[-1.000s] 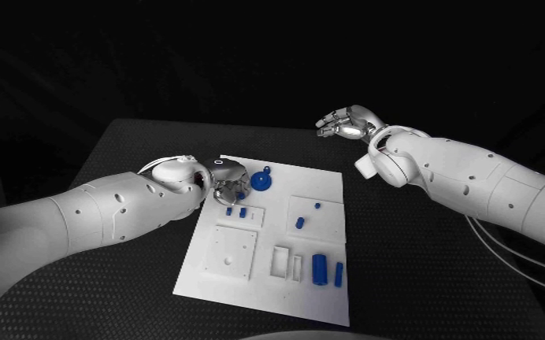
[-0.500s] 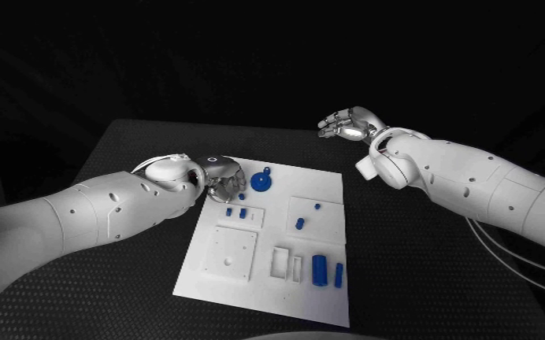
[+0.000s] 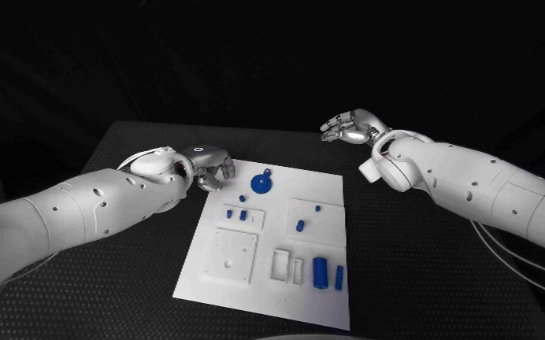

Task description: Assemble the parts on the task board

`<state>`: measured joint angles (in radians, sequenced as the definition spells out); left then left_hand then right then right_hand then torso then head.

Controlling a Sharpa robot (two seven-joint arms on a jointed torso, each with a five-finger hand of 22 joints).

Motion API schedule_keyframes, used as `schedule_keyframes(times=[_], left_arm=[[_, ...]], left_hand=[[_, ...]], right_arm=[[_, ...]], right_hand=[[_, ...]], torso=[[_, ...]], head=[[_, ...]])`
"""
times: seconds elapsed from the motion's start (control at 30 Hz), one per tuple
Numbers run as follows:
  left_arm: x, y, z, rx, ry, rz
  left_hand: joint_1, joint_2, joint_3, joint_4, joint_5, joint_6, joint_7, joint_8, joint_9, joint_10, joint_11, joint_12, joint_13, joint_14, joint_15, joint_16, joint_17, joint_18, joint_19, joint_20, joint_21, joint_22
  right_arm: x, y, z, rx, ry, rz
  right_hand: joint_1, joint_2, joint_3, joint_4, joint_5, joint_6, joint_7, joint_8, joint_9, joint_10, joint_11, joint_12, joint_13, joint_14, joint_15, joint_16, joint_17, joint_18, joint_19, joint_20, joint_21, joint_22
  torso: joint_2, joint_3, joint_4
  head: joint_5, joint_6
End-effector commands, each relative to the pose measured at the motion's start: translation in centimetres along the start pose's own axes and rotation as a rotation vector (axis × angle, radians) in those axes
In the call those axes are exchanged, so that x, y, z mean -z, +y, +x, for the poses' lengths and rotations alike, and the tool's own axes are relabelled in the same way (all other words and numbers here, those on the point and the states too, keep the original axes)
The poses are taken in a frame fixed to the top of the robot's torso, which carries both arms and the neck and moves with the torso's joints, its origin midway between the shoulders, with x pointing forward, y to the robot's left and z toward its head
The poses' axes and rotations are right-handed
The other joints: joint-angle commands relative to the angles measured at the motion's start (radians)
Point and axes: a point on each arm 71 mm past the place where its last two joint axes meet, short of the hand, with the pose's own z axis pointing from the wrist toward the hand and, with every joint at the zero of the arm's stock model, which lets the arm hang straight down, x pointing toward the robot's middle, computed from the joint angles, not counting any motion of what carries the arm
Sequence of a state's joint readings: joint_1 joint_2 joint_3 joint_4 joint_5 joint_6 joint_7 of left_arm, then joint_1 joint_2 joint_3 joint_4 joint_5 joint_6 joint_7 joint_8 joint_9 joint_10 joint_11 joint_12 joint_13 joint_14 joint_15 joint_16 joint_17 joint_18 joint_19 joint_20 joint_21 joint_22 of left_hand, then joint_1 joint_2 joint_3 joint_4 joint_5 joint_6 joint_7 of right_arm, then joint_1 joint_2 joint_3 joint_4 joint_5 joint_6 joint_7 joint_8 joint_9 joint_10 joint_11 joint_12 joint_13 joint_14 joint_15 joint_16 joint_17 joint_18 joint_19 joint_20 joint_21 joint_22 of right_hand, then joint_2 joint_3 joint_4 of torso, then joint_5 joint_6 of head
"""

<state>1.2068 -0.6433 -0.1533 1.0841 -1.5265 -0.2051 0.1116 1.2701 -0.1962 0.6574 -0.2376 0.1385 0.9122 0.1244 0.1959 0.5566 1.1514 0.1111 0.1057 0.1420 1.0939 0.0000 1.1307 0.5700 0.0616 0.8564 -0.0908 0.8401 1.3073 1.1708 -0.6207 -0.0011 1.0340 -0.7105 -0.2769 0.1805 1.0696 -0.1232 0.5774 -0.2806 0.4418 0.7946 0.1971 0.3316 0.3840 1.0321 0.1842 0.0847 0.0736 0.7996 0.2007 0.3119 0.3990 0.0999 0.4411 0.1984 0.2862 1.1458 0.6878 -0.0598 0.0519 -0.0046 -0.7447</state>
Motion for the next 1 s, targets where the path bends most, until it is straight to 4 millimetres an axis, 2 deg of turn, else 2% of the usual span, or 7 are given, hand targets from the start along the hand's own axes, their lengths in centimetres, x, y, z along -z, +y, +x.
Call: schedule_keyframes(times=[0.03,0.17,0.33,0.43,0.7,0.83,1.0], left_arm=[[0.1,0.1,-1.0,0.146,-0.053,-0.014],[0.8,0.9,-2.4,0.375,-0.117,-0.046],[1.9,1.4,-3.8,0.659,-0.242,-0.061],[2.6,1.4,-4.1,0.817,-0.294,-0.057],[3.7,0.3,-4.2,1.057,-0.309,0.008],[3.9,-0.1,-4.2,1.133,-0.320,0.008],[4.0,-0.3,-4.2,1.169,-0.325,0.009]], left_hand=[[-0.004,0.004,-0.001,0.007,0.007,0.012,0.005,0.009,0.002,0.012,-0.005,0.007,0.001,-0.008,-0.006,-0.003,-0.003,0.027,-0.002,-0.001,0.004,0.022],[-0.006,0.005,-0.001,0.008,0.006,0.013,0.006,0.010,0.002,0.013,-0.005,0.008,0.001,-0.012,-0.006,-0.007,-0.005,0.026,-0.005,-0.002,0.004,0.022],[-0.100,0.007,-0.055,0.068,-0.004,0.041,0.020,0.038,0.013,0.119,-0.051,0.088,0.037,-0.003,-0.047,-0.005,-0.008,0.023,0.004,-0.017,0.011,0.020],[-0.119,0.003,-0.080,0.074,-0.023,0.041,0.017,0.046,0.017,0.106,-0.048,0.101,0.046,-0.021,-0.045,-0.024,-0.019,0.015,-0.010,-0.022,0.000,0.015],[-0.118,0.012,-0.086,0.074,-0.025,0.035,0.019,0.053,0.019,0.078,-0.039,0.112,0.054,-0.041,-0.035,-0.060,-0.039,-0.001,-0.033,-0.024,-0.025,0.008],[-0.121,0.014,-0.090,0.072,-0.025,0.032,0.019,0.057,0.019,0.061,-0.032,0.116,0.058,-0.056,-0.028,-0.088,-0.053,-0.011,-0.048,-0.025,-0.044,0.003],[-0.122,0.015,-0.090,0.070,-0.022,0.029,0.020,0.061,0.020,0.039,-0.023,0.118,0.060,-0.075,-0.017,-0.126,-0.071,-0.022,-0.066,-0.021,-0.069,-0.005]], right_arm=[[0.3,0.2,0.4,0.133,0.048,-0.039],[1.1,0.2,1.4,0.310,0.122,-0.085],[2.1,0.1,2.6,0.452,0.186,-0.132],[2.7,-0.3,3.2,0.548,0.226,-0.144],[4.2,-0.7,5.0,0.724,0.262,-0.190],[4.8,-0.6,6.4,0.815,0.271,-0.221],[5.3,-0.7,7.6,0.872,0.297,-0.227]], right_hand=[[0.012,0.001,0.003,-0.003,-0.013,0.015,0.000,0.008,0.002,0.026,-0.008,0.012,0.002,0.024,-0.008,0.012,0.006,0.018,0.024,-0.001,-0.002,0.000],[0.017,0.003,0.004,-0.005,-0.025,0.024,-0.001,0.012,0.003,0.044,-0.016,0.021,0.003,0.050,-0.020,0.027,0.014,0.028,0.050,-0.003,0.001,-0.001],[0.036,-0.003,0.006,-0.008,-0.095,0.052,-0.012,0.023,0.005,0.112,-0.049,0.053,0.014,0.140,-0.067,0.078,0.050,0.069,0.152,-0.008,0.016,-0.016],[0.049,-0.004,0.004,-0.008,-0.109,0.060,-0.020,0.023,0.003,0.122,-0.052,0.050,0.012,0.200,-0.099,0.104,0.079,0.099,0.229,-0.006,0.021,-0.033],[0.059,-0.015,-0.012,-0.009,-0.225,0.106,-0.034,0.039,0.008,0.195,-0.082,0.074,0.022,0.367,-0.175,0.177,0.147,0.162,0.416,-0.017,0.080,-0.031],[0.061,-0.020,-0.014,-0.009,-0.258,0.126,-0.044,0.044,0.009,0.224,-0.094,0.080,0.026,0.438,-0.202,0.208,0.178,0.162,0.492,-0.042,0.109,-0.025],[0.060,-0.037,-0.003,-0.006,-0.285,0.145,-0.051,0.044,0.008,0.244,-0.102,0.078,0.027,0.475,-0.217,0.240,0.206,0.162,0.549,-0.065,0.124,-0.024]], torso=[[0.000,0.0004,-0.0007],[0.000,0.0013,-0.0021],[-0.001,0.0023,-0.0026],[-0.001,0.0011,-0.0027],[-0.006,0.0011,0.0012],[-0.009,0.0005,0.0003],[-0.014,0.0000,0.0014]], head=[[0.000,0.003],[-0.007,0.011],[-0.023,0.017],[-0.031,0.018],[-0.040,0.017],[-0.043,0.019],[-0.043,0.017]])
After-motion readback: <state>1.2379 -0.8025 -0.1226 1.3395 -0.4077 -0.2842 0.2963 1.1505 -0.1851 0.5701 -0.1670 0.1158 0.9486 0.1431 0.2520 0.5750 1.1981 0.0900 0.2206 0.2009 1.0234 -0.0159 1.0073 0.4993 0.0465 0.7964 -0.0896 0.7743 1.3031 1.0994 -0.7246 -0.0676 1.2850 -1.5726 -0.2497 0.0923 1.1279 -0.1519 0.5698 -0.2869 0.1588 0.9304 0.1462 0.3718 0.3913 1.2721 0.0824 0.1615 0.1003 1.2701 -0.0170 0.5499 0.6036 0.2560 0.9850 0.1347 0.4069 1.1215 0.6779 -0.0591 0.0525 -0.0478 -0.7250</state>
